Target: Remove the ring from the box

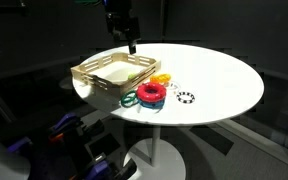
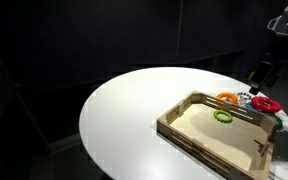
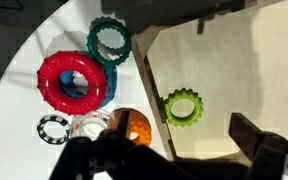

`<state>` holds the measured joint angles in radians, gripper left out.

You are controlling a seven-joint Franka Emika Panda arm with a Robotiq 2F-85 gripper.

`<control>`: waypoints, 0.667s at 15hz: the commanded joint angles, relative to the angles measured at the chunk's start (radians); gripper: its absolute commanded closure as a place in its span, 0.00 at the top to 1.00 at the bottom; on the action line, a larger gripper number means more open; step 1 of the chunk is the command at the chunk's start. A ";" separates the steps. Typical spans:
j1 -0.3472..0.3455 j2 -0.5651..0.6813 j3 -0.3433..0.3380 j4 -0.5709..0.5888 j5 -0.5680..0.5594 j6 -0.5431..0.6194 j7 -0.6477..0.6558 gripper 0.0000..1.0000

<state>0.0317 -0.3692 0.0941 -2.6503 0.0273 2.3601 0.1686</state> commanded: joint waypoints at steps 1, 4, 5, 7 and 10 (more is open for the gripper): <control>-0.005 0.041 0.006 0.023 -0.007 0.027 0.032 1.00; 0.009 0.091 0.005 0.042 0.014 0.048 0.027 1.00; 0.012 0.110 0.007 0.047 0.015 0.064 0.029 1.00; 0.022 0.158 0.005 0.059 0.030 0.102 0.025 1.00; 0.045 0.230 0.002 0.086 0.083 0.152 0.009 1.00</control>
<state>0.0561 -0.2160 0.0967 -2.6131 0.0605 2.4791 0.1750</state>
